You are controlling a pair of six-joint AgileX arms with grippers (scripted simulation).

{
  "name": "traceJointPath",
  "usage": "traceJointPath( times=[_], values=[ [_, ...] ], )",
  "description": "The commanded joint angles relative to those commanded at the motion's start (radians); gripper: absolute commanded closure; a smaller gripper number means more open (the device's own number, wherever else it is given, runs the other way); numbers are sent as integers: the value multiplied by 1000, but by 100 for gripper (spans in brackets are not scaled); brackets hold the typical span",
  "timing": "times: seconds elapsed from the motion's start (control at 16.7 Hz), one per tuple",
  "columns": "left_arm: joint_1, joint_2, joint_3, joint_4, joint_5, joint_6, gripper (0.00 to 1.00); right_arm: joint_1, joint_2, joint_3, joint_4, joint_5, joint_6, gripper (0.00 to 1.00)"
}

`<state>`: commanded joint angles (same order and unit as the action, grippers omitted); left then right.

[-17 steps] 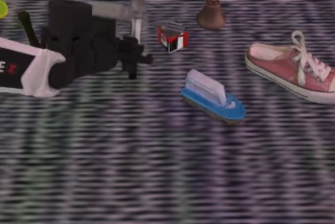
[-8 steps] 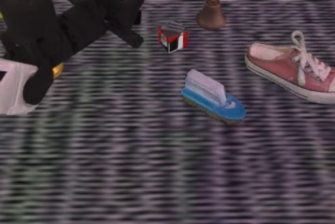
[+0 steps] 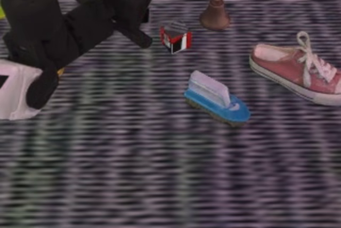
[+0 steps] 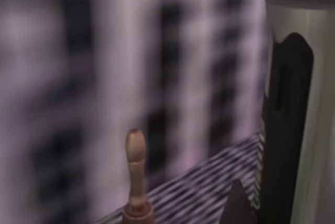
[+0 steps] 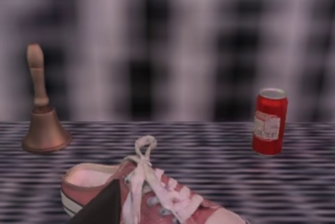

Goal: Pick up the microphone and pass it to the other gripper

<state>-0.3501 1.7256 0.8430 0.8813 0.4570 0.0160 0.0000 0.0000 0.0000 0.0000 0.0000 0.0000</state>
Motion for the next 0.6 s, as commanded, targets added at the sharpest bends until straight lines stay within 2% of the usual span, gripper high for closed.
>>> traceJointPath(
  times=[0.42,0.6],
  values=[
    [-248,-180,-44,-85,-271,-20,100,0,0,0,0,0,0,0],
    [-283,-208,-50,-97,-307,-23,100,0,0,0,0,0,0,0]
  ],
)
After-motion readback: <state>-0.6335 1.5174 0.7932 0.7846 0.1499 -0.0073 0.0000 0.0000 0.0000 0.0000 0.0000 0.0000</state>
